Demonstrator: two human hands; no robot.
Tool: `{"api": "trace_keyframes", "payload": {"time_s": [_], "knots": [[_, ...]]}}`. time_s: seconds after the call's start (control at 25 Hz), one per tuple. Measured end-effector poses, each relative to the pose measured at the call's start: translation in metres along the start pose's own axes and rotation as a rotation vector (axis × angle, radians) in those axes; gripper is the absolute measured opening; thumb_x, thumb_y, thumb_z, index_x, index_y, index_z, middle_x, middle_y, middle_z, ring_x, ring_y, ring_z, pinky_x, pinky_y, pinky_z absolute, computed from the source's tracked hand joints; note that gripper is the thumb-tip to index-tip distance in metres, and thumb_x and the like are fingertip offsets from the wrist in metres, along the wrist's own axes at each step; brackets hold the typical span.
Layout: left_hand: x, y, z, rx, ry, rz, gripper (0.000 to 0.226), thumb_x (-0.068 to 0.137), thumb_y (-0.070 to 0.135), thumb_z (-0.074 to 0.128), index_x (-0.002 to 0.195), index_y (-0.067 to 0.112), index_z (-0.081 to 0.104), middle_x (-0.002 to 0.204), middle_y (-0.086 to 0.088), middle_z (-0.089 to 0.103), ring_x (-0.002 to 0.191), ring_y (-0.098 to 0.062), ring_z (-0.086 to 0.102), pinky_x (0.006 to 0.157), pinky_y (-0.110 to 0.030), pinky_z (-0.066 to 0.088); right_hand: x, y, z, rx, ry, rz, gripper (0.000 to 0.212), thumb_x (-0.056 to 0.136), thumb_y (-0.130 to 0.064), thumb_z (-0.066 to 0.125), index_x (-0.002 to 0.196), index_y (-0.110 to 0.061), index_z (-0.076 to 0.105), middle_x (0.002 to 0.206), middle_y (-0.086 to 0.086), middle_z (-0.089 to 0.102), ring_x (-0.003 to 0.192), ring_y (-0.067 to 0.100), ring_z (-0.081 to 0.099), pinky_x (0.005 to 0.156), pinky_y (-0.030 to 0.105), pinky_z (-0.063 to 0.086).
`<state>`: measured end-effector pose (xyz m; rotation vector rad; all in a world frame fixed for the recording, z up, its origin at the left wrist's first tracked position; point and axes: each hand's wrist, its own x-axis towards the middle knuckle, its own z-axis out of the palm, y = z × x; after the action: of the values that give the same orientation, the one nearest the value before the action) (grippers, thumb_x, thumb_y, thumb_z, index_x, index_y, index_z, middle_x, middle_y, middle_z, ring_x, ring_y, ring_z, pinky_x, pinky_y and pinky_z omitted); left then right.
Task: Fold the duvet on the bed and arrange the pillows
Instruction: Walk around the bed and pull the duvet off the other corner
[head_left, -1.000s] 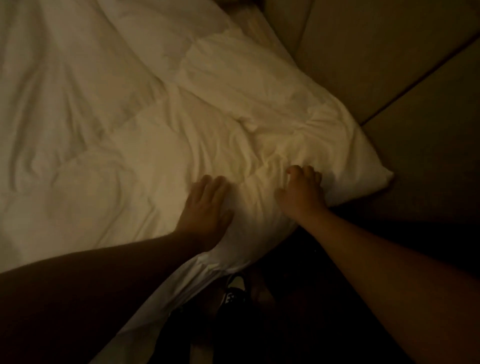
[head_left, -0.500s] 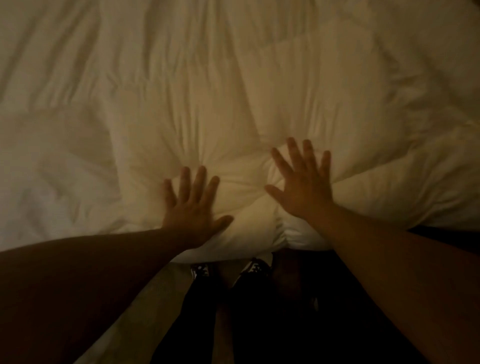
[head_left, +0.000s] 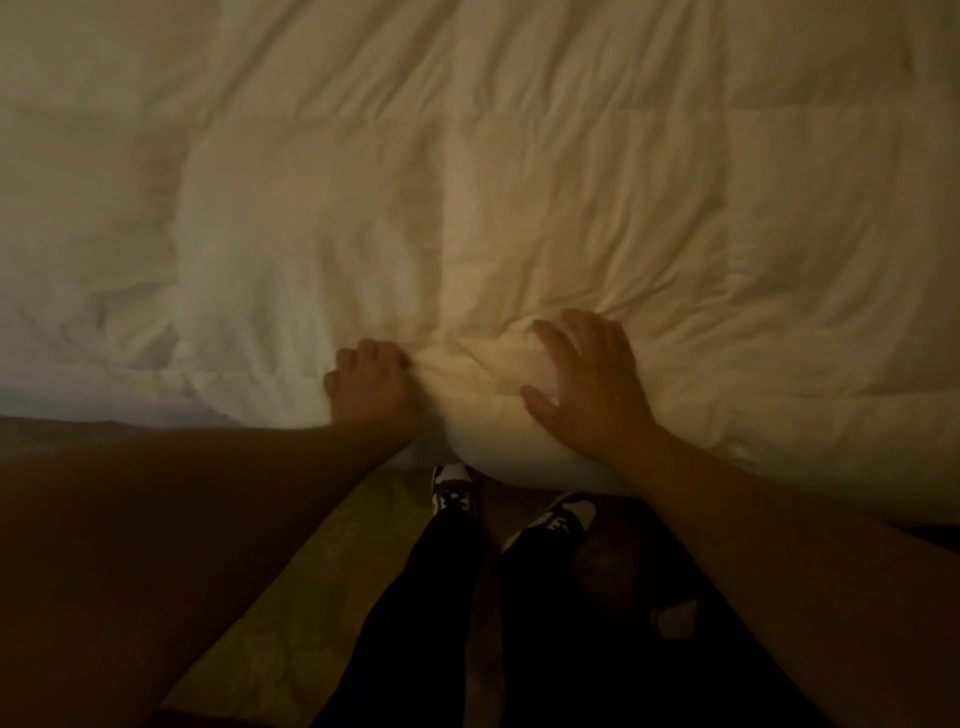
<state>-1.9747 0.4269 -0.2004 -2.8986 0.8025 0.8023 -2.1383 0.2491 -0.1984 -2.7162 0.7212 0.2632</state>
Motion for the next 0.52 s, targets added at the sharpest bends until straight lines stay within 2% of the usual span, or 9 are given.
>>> {"api": "trace_keyframes", "payload": {"time_s": [0.04, 0.08, 0.2, 0.24, 0.32, 0.36, 0.44, 0.52], "knots": [[0.001, -0.024, -0.004, 0.045, -0.038, -0.096, 0.034, 0.088, 0.030, 0.053, 0.120, 0.017, 0.053, 0.125, -0.010, 0.046, 0.115, -0.034, 0.040, 0.094, -0.046, 0.035, 0.006, -0.020, 0.005, -0.045, -0.021, -0.047, 0.077, 0.073, -0.065, 0.054, 0.136, -0.022, 0.046, 0.127, 0.013, 0.048, 0.116, 0.036, 0.045, 0.101, 0.049, 0.034], [0.001, -0.046, -0.005, 0.121, -0.042, -0.074, 0.042, 0.085, 0.035, 0.058, 0.121, 0.016, 0.052, 0.126, -0.011, 0.045, 0.115, -0.034, 0.040, 0.093, -0.046, 0.036, 0.011, -0.038, 0.011, -0.097, -0.049, -0.058, 0.078, 0.068, -0.066, 0.059, 0.131, -0.022, 0.048, 0.118, 0.010, 0.049, 0.108, 0.034, 0.047, 0.094, 0.047, 0.036], [0.003, -0.093, 0.009, 0.289, 0.011, 0.240, 0.074, 0.066, 0.051, 0.073, 0.126, 0.017, 0.048, 0.131, -0.011, 0.046, 0.117, -0.036, 0.042, 0.094, -0.048, 0.036, 0.029, -0.071, 0.037, -0.202, -0.075, 0.001, 0.060, 0.067, -0.056, 0.069, 0.111, -0.018, 0.054, 0.103, 0.009, 0.056, 0.095, 0.032, 0.052, 0.081, 0.043, 0.036], [0.009, -0.098, 0.014, 0.304, 0.055, 0.280, 0.072, 0.065, 0.052, 0.074, 0.124, 0.018, 0.050, 0.128, -0.011, 0.049, 0.115, -0.037, 0.045, 0.092, -0.048, 0.037, 0.035, -0.075, 0.044, -0.220, -0.080, -0.011, 0.048, 0.072, -0.048, 0.070, 0.106, -0.017, 0.057, 0.098, 0.010, 0.059, 0.090, 0.032, 0.055, 0.079, 0.042, 0.038], [0.022, -0.099, 0.024, 0.333, 0.120, 0.296, 0.045, 0.077, 0.046, 0.067, 0.115, 0.024, 0.057, 0.120, -0.006, 0.057, 0.113, -0.034, 0.049, 0.091, -0.046, 0.036, 0.040, -0.072, 0.058, -0.236, -0.112, -0.082, 0.027, 0.084, -0.032, 0.066, 0.103, -0.014, 0.060, 0.087, 0.011, 0.063, 0.079, 0.033, 0.061, 0.073, 0.039, 0.042], [0.026, -0.099, 0.026, 0.340, 0.095, 0.309, 0.031, 0.084, 0.040, 0.061, 0.112, 0.027, 0.059, 0.118, -0.002, 0.059, 0.114, -0.032, 0.049, 0.093, -0.046, 0.034, 0.039, -0.069, 0.062, -0.217, -0.117, -0.123, 0.021, 0.086, -0.022, 0.064, 0.103, -0.011, 0.061, 0.082, 0.011, 0.063, 0.071, 0.033, 0.062, 0.068, 0.038, 0.043], [0.020, -0.101, 0.026, 0.339, -0.031, 0.329, 0.023, 0.090, 0.035, 0.053, 0.111, 0.029, 0.061, 0.119, 0.003, 0.061, 0.116, -0.026, 0.049, 0.096, -0.043, 0.032, 0.031, -0.065, 0.063, -0.166, -0.157, -0.191, 0.022, 0.080, -0.008, 0.066, 0.102, -0.007, 0.064, 0.071, 0.013, 0.062, 0.057, 0.033, 0.060, 0.056, 0.035, 0.044], [0.002, -0.101, 0.017, 0.361, -0.126, 0.327, 0.026, 0.094, 0.039, 0.049, 0.113, 0.026, 0.059, 0.120, 0.001, 0.059, 0.114, -0.025, 0.050, 0.094, -0.042, 0.035, 0.021, -0.069, 0.052, -0.167, -0.284, -0.190, 0.020, 0.088, -0.014, 0.059, 0.107, -0.009, 0.059, 0.083, 0.012, 0.063, 0.068, 0.033, 0.062, 0.061, 0.036, 0.046]]}}
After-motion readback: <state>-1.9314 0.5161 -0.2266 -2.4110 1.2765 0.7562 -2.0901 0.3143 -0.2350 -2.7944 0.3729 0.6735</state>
